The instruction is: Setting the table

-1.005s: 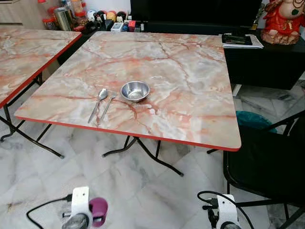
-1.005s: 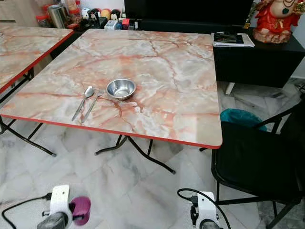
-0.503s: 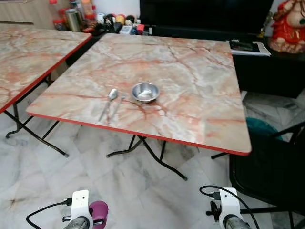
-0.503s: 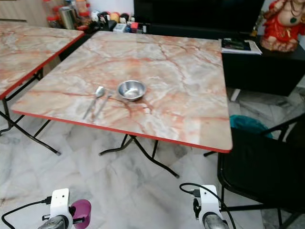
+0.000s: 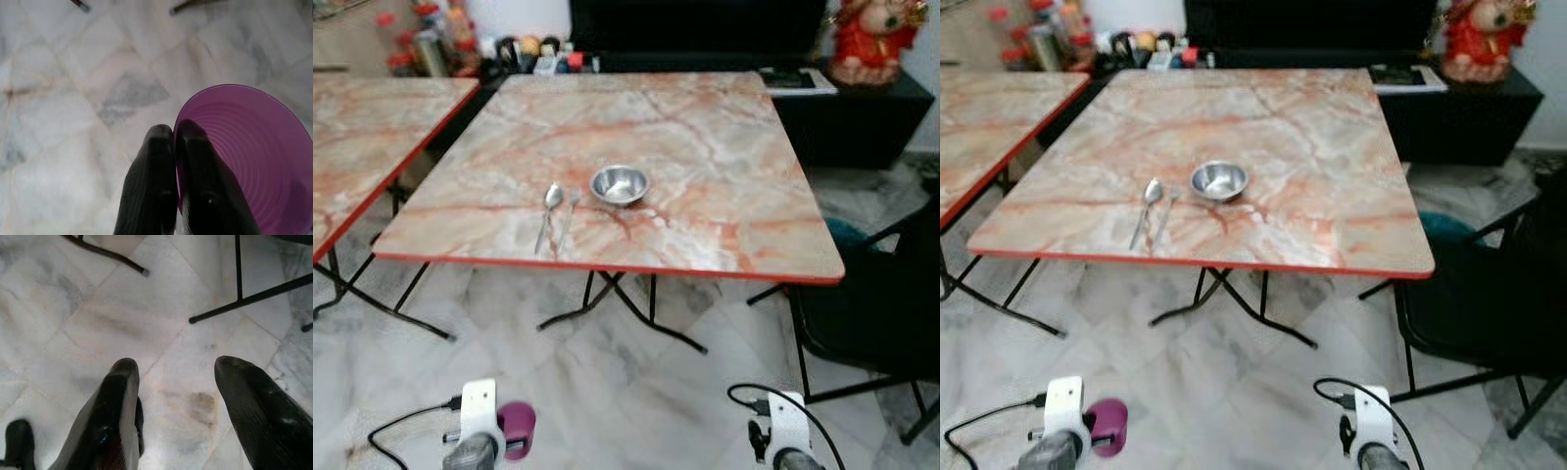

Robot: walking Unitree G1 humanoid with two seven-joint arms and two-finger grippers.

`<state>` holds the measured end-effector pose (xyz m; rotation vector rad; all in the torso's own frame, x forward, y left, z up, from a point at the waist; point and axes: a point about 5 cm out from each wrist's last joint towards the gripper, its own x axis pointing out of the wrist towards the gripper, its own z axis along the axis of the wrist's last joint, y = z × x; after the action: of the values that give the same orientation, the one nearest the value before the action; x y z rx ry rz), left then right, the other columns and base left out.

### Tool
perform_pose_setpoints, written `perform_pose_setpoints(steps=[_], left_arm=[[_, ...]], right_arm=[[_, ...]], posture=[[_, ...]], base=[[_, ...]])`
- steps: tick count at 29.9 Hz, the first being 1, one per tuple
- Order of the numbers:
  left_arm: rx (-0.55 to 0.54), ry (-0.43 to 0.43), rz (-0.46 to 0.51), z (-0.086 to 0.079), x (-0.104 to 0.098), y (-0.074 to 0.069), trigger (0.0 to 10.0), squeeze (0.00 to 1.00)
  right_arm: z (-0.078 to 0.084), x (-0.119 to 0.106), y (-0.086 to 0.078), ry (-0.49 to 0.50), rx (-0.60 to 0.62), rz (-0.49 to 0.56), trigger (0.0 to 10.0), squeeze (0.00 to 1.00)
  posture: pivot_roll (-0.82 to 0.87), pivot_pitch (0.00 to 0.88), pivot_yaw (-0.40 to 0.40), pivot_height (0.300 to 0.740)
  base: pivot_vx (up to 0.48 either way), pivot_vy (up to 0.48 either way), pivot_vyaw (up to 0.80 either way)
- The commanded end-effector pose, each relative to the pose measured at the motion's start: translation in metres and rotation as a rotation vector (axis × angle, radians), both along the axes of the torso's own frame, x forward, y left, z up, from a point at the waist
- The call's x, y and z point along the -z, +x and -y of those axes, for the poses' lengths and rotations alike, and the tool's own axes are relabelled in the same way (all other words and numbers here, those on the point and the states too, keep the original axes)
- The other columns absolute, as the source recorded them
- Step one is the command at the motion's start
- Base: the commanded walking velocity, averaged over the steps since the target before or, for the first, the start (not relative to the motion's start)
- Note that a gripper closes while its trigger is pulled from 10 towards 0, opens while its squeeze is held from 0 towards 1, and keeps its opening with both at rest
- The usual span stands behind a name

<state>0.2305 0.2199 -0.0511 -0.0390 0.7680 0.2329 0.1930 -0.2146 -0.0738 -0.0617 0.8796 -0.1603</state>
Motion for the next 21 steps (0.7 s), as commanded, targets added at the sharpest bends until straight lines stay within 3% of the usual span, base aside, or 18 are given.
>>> perform_pose_setpoints(steps=[1, 16, 21], left_arm=[[-0.036, 0.023, -0.04, -0.012, 0.005, -0.012, 10.0, 0.0], [-0.042, 0.042, -0.045, -0.02, 0.003, -0.012, 10.0, 0.0], [-0.035, 0.052, -0.054, -0.023, 0.003, -0.014, 10.0, 0.0]], right_arm=[[-0.009, 0.0, 0.004, 0.019, -0.011, 0.012, 10.0, 0.0], [-0.016, -0.001, 0.009, 0.035, -0.008, 0.016, 10.0, 0.0], [-0.016, -0.001, 0.008, 0.031, -0.01, 0.017, 10.0, 0.0]], posture=[[-0.07, 0.099, 0.026, 0.74], [-0.06, 0.108, 0.033, 0.74], [-0.06, 0.105, 0.036, 0.74]], base=[[0.0, 0.48, 0.0], [0.0, 0.48, 0.0], [0.0, 0.48, -0.48]])
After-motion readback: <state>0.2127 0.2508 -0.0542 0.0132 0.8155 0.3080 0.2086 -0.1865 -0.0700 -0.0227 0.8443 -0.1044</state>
